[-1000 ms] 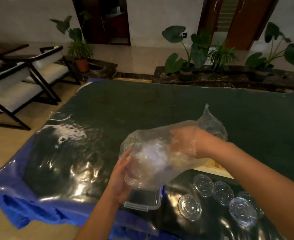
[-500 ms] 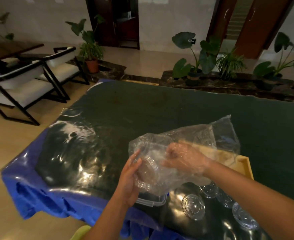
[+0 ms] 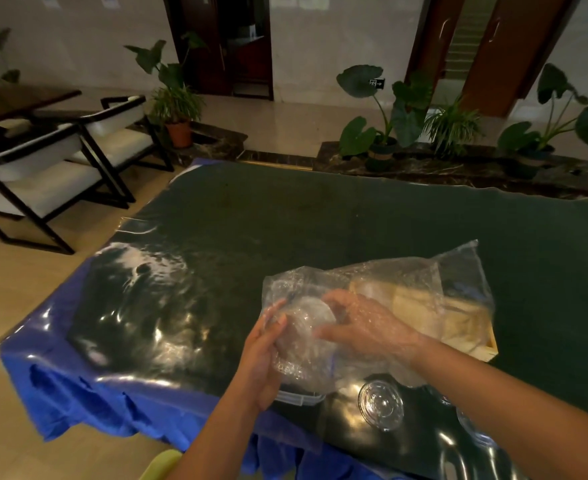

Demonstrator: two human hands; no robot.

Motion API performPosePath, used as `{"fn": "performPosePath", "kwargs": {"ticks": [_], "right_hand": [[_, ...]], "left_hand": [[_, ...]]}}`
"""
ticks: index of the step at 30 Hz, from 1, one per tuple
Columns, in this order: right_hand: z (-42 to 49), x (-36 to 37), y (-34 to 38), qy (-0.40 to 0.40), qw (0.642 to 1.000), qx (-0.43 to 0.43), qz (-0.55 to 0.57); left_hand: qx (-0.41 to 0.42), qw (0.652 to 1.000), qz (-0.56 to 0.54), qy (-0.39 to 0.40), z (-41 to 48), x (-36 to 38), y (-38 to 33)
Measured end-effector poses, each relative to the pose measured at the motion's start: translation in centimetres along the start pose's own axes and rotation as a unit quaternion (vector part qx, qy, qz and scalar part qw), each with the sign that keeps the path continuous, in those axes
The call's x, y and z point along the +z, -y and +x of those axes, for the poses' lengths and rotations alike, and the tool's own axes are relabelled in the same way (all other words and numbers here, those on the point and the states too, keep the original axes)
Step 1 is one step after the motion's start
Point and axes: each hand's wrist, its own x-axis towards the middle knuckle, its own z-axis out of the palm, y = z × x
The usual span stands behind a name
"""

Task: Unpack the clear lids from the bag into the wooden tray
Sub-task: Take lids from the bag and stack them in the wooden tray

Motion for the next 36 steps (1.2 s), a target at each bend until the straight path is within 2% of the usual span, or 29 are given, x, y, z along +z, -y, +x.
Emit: {"fn": "performPosePath", "kwargs": {"ticks": [3,7,11,15,18,22,26,29,36], "right_hand": [[0.2,1.0,-0.8,-0.026,0.999,-0.022,-0.006],[0.4,1.5,-1.2,-0.066,0.983,-0.092,-0.145],[0.0,1.1,-1.7,-0.036,0.998,-0.037,-0.043],[-0.3,1.8,-1.5,-0.108,0.994,-0.030,0.016],[0.0,2.1,-1.6,-0.126,0.991,0.007,0.043],[0.2,2.9,-2.1,-0.107,0.992,0.058,0.016],[0.3,2.6,-1.9,-0.017,0.998,0.047,-0.042],[-0.4,2.8,-1.7,-0.023,0.999,0.033,-0.033],[-0.3,2.6,-0.7,-0.032,0.994,0.034,-0.101]], "left_hand": [[-0.006,1.000,0.010,-0.001,-0.1,0.6,0.2],[-0.017,1.000,0.015,-0.018,-0.1,0.7,0.2],[-0.007,1.000,0.005,-0.018,0.0,0.7,0.2],[0.000,1.000,-0.012,-0.011,0.0,1.0,0.2],[-0.007,1.000,-0.009,-0.007,0.0,1.0,0.5],[-0.017,1.000,0.012,-0.012,-0.1,1.2,0.9],[-0.010,1.000,0.003,-0.024,0.1,0.5,0.8],[-0.006,1.000,0.013,-0.019,0.2,0.2,0.8],[0.007,0.999,0.041,-0.006,0.0,0.8,0.8]]}}
